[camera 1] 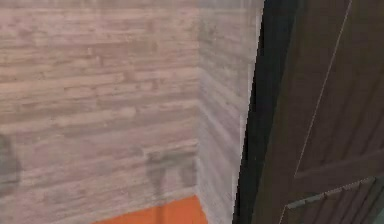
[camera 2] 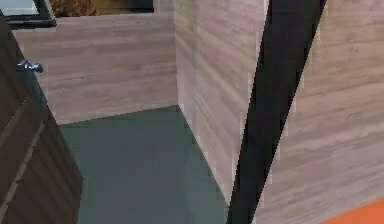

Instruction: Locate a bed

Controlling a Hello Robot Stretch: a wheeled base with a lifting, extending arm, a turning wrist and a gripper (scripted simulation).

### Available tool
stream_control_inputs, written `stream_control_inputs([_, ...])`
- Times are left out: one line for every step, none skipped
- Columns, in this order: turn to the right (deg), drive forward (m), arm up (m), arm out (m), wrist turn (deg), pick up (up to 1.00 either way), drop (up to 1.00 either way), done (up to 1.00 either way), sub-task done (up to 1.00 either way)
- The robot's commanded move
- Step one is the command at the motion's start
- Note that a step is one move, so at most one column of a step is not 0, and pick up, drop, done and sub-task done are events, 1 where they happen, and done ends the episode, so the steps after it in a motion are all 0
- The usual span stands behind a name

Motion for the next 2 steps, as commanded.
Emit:
stream_control_inputs([45.0,0.00,0.00,0.00,0.0,0.00,0.00,0.00,0.00])
stream_control_inputs([9.0,0.00,0.00,0.00,0.0,0.00,0.00,0.00,0.00])
